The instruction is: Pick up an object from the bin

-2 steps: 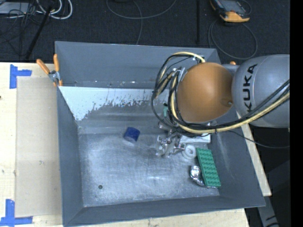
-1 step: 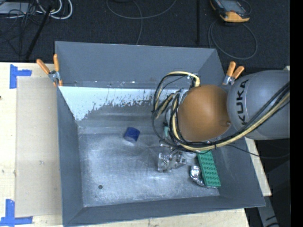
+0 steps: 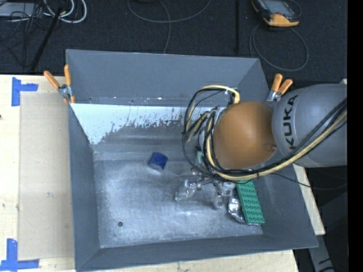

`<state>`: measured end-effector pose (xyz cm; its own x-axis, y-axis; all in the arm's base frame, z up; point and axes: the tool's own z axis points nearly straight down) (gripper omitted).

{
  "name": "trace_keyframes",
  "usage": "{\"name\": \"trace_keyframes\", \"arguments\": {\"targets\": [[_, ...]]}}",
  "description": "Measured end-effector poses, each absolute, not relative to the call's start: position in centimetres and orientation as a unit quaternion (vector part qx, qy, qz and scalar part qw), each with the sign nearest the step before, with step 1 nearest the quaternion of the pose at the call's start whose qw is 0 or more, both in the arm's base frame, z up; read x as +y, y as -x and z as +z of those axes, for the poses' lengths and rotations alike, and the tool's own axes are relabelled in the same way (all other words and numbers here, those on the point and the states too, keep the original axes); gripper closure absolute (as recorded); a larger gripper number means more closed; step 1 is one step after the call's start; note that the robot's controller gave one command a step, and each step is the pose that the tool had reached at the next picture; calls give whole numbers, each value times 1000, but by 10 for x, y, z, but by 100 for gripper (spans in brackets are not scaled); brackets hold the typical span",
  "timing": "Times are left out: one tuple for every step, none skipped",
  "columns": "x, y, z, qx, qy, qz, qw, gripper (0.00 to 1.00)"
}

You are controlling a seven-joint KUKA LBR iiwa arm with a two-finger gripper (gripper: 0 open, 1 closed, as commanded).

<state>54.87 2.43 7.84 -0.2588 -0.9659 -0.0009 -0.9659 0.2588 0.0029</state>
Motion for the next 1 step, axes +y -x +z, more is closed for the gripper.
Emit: {"name": "trace_keyframes", "arguments": {"targets": [[-78,-526,74,-806,-591,0,-5,0]]}}
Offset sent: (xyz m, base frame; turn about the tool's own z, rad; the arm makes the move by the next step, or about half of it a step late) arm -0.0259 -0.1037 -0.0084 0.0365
